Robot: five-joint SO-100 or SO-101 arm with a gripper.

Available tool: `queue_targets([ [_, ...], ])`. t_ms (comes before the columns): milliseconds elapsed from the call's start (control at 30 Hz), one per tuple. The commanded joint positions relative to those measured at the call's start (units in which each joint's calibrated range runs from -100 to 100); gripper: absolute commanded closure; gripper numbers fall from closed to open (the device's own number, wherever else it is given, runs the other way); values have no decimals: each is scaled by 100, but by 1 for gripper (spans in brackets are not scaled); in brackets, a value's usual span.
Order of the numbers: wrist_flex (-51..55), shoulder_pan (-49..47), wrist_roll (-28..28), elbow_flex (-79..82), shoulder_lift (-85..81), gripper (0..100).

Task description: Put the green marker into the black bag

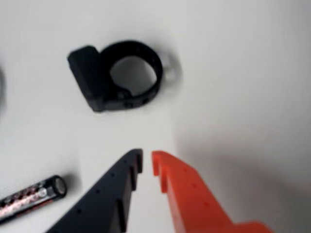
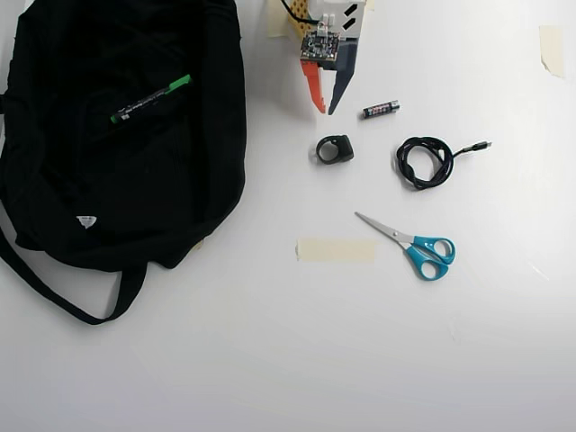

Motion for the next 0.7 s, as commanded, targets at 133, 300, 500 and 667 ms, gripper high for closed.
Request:
queue_targets([
  [133,625,-22,31,125,-108,98],
  [300,1245,-15,31,125,-108,98],
  [500,1245,-22,31,125,-108,98],
  [667,1220,8,31,125,-100,98],
])
